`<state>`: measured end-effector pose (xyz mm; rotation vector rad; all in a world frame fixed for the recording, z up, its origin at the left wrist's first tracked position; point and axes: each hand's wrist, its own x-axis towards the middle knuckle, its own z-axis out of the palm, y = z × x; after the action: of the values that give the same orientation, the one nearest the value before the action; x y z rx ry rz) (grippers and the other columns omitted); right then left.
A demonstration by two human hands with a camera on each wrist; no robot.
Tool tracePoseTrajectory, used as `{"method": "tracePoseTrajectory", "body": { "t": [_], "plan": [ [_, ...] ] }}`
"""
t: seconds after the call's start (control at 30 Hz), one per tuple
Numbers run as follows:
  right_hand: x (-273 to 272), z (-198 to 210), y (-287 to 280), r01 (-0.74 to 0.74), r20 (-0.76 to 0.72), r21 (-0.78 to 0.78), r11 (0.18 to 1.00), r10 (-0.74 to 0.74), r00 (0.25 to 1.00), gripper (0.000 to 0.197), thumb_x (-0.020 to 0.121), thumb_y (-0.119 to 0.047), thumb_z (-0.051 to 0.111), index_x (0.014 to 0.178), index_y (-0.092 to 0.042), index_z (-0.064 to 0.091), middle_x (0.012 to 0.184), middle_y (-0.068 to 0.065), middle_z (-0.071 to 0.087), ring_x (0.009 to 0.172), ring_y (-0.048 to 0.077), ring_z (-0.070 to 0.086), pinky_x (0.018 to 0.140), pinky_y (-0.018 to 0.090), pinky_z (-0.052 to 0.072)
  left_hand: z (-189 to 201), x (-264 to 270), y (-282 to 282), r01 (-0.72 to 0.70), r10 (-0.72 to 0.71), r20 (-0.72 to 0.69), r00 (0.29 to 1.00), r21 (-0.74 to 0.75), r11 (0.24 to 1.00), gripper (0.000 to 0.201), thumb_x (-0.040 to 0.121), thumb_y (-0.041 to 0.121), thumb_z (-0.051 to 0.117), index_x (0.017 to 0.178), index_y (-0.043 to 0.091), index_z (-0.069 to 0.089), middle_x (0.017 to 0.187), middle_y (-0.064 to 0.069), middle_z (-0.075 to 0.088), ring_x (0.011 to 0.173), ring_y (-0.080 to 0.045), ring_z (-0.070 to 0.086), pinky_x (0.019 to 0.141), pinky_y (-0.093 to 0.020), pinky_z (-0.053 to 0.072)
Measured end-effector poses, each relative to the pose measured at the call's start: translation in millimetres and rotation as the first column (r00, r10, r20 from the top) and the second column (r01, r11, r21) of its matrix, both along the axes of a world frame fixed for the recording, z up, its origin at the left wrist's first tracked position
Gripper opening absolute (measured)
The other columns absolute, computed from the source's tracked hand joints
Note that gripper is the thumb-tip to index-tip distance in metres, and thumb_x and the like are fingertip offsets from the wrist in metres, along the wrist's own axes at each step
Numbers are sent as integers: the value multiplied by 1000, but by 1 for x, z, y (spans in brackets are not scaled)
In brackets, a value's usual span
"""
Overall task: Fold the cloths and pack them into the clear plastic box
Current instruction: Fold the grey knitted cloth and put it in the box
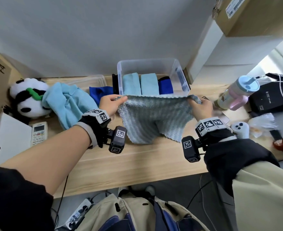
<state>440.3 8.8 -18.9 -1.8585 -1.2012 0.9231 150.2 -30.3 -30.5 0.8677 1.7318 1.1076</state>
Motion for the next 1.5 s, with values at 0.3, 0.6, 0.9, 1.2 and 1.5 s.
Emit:
{"method": "tracePoseTrajectory", "body": {
  "t": [0.3,0.6,0.9,1.2,1.5],
  "plan": [
    [-2,45,10,103,-412,153,983,-31,911,14,80,-26,70,74,-16,63,81,5,67,77,18,66,70,26,55,49,0,20,-176,83,447,891,172,969,6,87,13,63,81,14,65,68,7,72,67,-4,67,63,-17,53],
    [25,-22,-34,-123,-420,-92,988,74,905,38,62,-53,74,63,-16,66,70,2,69,70,20,65,70,36,51,-19,-16,-24,11,-11,203,979,2,1000,18,72,35,76,71,19,69,80,-5,69,85,-21,61,82,-37,48],
    [35,-115,-89,-185,-114,-418,890,150,982,47,89,-34,59,50,-12,43,48,8,43,46,19,42,51,27,33,-102,-11,-90,162,-239,-154,959,-396,904,21,82,26,68,92,7,69,84,-6,63,78,-15,56,67,-23,39],
    [33,-127,-108,-140,-56,-475,868,129,990,25,94,-25,54,71,-13,53,67,6,48,54,14,41,50,26,28,-115,-2,-93,106,-134,-31,991,-446,889,43,80,9,70,120,0,57,116,-18,63,98,-22,60,84,-22,47],
    [28,-133,-108,-85,28,-401,912,105,994,3,93,-11,51,92,-10,54,71,-3,50,82,17,47,60,24,35,-116,1,-81,41,-87,-84,993,-439,898,48,84,13,66,127,-3,52,126,-18,59,112,-27,59,101,-32,43]
  ]
}}
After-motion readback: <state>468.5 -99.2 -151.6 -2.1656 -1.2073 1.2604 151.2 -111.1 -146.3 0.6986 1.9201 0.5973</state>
